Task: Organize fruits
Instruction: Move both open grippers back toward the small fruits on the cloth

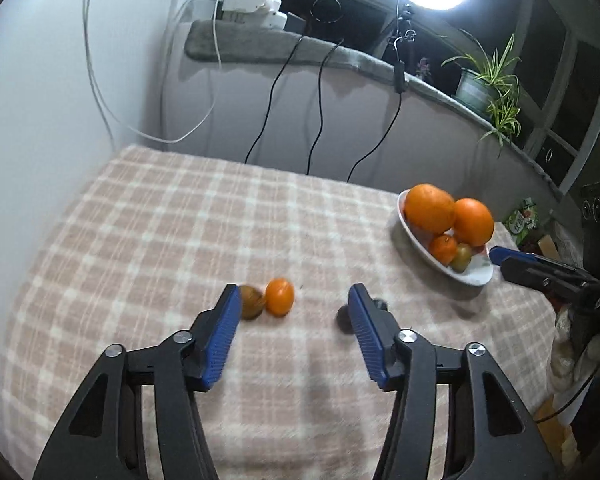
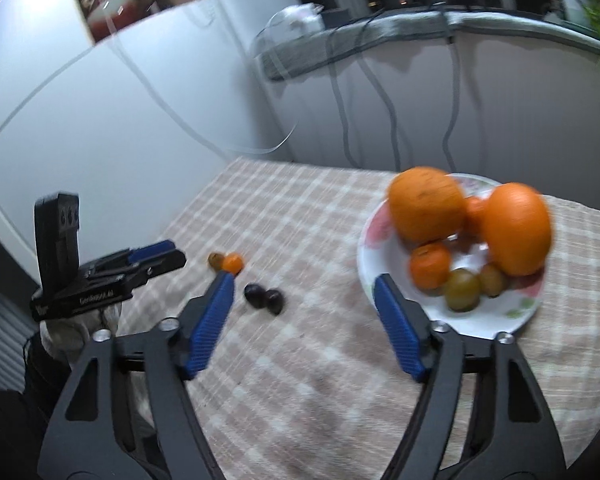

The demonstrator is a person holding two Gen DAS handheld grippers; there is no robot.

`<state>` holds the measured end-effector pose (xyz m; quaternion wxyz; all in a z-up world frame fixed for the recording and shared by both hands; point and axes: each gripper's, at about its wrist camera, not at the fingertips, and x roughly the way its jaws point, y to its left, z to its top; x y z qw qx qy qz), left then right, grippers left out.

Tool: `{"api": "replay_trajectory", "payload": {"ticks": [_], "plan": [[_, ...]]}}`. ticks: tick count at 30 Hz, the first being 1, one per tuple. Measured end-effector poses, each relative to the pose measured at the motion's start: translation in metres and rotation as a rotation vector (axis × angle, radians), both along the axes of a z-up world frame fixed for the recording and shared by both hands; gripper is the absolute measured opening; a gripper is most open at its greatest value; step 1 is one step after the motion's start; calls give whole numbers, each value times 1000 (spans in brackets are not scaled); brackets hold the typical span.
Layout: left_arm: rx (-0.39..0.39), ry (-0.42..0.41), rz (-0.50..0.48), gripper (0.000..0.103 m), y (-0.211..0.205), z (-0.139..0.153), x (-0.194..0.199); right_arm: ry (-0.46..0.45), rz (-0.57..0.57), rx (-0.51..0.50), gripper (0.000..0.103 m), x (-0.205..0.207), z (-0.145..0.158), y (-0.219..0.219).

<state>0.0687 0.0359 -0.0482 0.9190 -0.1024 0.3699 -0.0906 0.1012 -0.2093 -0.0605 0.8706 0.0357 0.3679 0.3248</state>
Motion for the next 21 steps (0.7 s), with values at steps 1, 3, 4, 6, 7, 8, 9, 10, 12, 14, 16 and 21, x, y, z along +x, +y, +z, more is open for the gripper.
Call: {"api": "replay_trajectory", "payload": {"ticks": [1, 3, 4, 6, 7, 8, 9, 10, 12, 14, 16, 21], "plan": [[-1, 1, -2, 50, 2, -2, -2, 6, 20, -17, 63, -1, -5, 8], [-7, 4, -8, 45, 2, -3, -3, 18, 44, -41, 59, -3, -13, 19], [-11, 6, -8, 44, 4, -5, -3, 24, 53, -52, 56, -3, -17, 24], [-12, 13, -7, 40, 6, -9, -2, 43, 69, -61, 54, -2, -25, 32], [-10, 16, -7, 39, 6, -11, -1, 52, 75, -65, 52, -1, -28, 35], [-10, 20, -7, 38, 7, -13, -1, 57, 78, -72, 50, 0, -32, 37], [-12, 25, -5, 38, 8, -15, 1, 60, 78, -78, 50, 1, -34, 39], [-15, 32, -2, 38, 10, -18, 2, 63, 79, -87, 49, 3, -37, 41], [-20, 43, 5, 38, 13, -22, 5, 75, 87, -93, 48, 6, -42, 44], [-12, 51, 11, 36, 17, -25, 8, 86, 90, -98, 45, 9, -47, 47], [-10, 62, 16, 36, 22, -29, 11, 94, 92, -110, 44, 12, -52, 50], [-23, 87, 31, 33, 32, -37, 19, 112, 98, -120, 42, 22, -62, 58]]}}
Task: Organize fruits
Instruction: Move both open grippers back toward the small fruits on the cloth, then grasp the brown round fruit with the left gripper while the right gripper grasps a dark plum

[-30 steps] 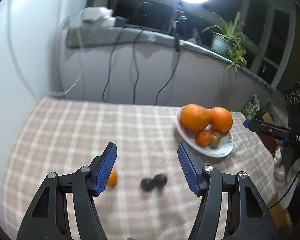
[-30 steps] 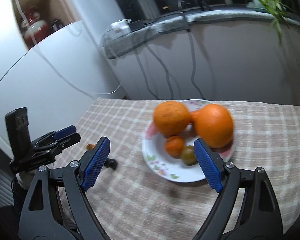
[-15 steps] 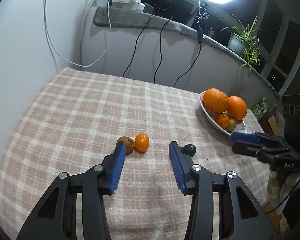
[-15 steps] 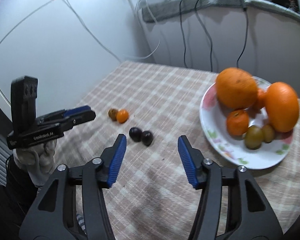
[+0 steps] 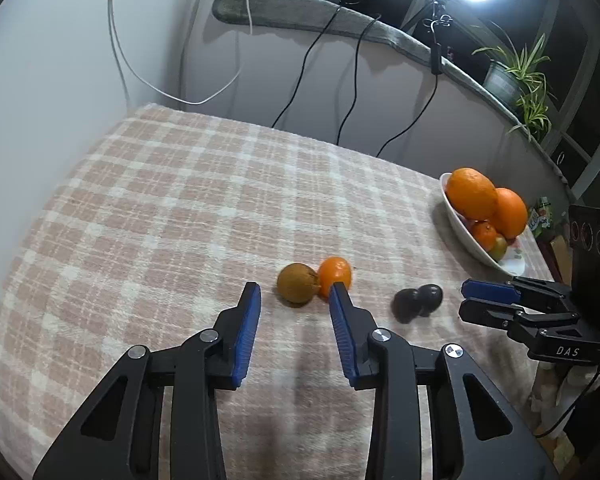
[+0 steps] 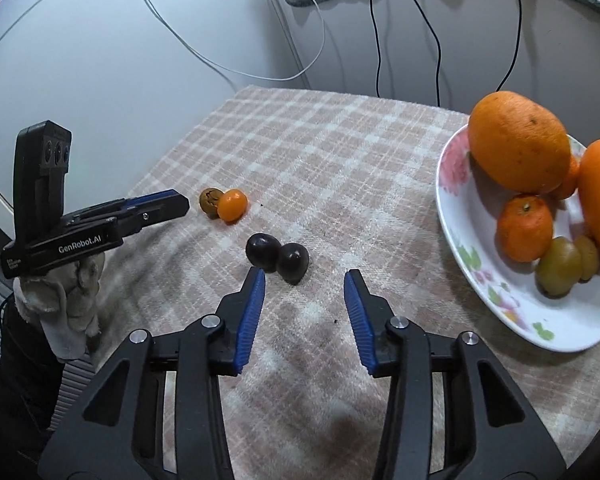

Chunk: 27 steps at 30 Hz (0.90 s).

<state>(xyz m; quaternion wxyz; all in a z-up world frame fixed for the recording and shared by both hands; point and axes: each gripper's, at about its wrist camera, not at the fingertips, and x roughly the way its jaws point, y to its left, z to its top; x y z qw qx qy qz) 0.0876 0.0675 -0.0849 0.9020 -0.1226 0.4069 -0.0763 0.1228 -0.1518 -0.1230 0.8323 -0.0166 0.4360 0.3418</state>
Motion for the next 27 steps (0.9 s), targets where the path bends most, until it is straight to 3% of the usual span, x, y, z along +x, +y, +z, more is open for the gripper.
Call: {"api": "replay_trajectory", "payload": {"ticks": [19, 24, 27], "plan": [[9, 51, -60, 33, -10, -16, 22, 44, 35, 15, 39, 21, -16, 14], [6, 49, -64, 28, -11, -16, 25, 52, 40, 31, 39, 24, -16, 14], [5, 52, -59, 23, -10, -18, 25, 47, 46, 28, 32, 24, -16, 15]]}}
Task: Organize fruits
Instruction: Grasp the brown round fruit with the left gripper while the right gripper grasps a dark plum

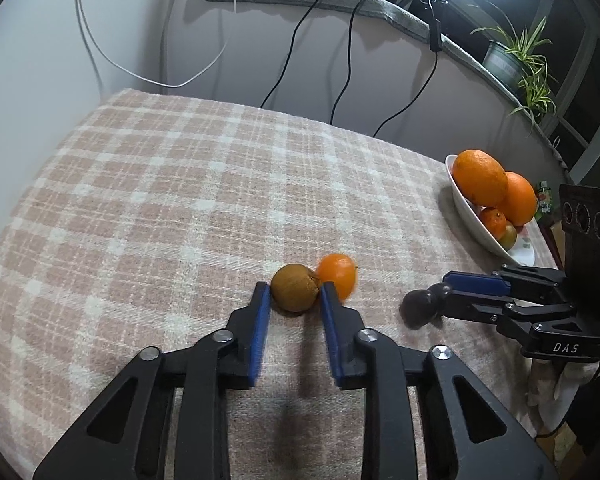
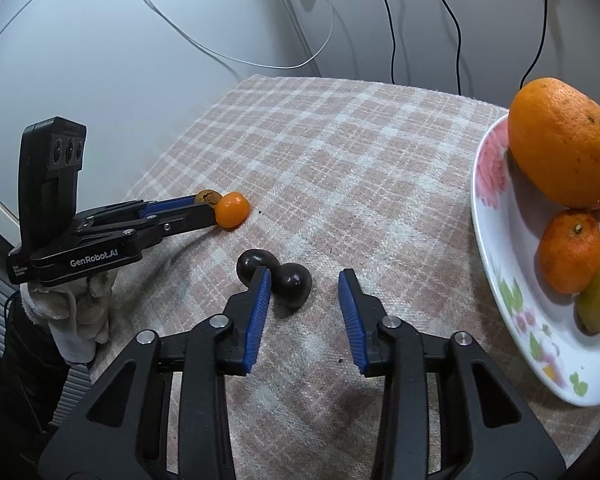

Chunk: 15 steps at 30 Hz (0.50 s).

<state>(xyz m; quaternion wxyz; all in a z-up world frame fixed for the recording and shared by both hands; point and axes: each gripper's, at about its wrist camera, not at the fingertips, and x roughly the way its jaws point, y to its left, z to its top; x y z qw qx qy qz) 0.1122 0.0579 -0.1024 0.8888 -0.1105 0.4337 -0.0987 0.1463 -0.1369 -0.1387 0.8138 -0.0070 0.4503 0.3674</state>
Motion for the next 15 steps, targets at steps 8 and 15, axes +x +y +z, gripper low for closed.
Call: {"api": "replay_trajectory", "payload": {"ticks": [8, 15], "plan": [[4, -6, 5, 22, 0, 1, -1, -73, 53, -76, 22, -12, 3, 17], [-35, -19, 17, 22, 5, 7, -6, -81, 24, -66, 22, -16, 8, 9]]}}
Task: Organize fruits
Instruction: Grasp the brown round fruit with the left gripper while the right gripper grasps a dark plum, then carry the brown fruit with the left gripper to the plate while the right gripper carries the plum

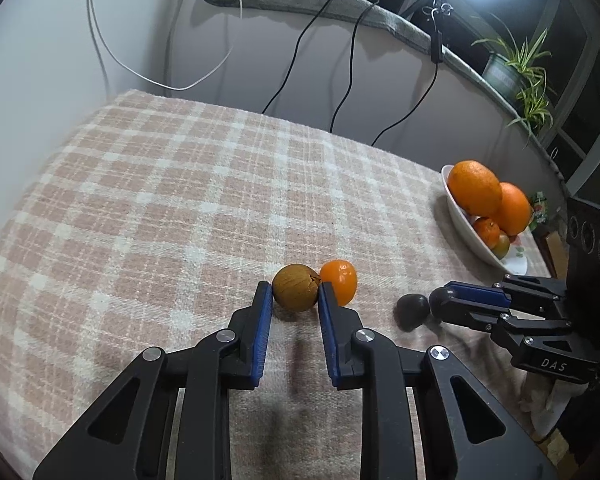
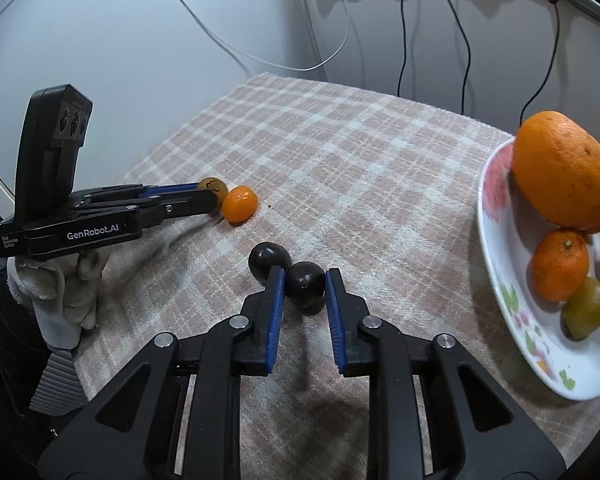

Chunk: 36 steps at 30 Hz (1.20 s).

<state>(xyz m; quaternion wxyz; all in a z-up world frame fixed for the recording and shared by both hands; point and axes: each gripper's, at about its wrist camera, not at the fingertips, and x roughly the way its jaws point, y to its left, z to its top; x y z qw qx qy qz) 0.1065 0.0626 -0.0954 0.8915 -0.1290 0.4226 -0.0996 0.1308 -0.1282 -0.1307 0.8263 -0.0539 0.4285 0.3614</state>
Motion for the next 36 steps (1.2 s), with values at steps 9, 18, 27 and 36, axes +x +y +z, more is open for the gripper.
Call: {"api": "replay_trajectory", "payload": {"ticks": [9, 18, 27, 36], "plan": [[-35, -45, -5, 22, -4, 18, -12, -18, -52, 55, 21, -9, 16, -24], [-62, -86, -61, 22, -28, 36, -11, -58, -134, 93, 21, -21, 36, -64], [-97, -106, -150, 22, -72, 45, 4, -82, -258, 108, 21, -18, 52, -120], [-97, -105, -233, 22, -119, 46, 21, -88, -317, 110, 21, -11, 50, -149]]}}
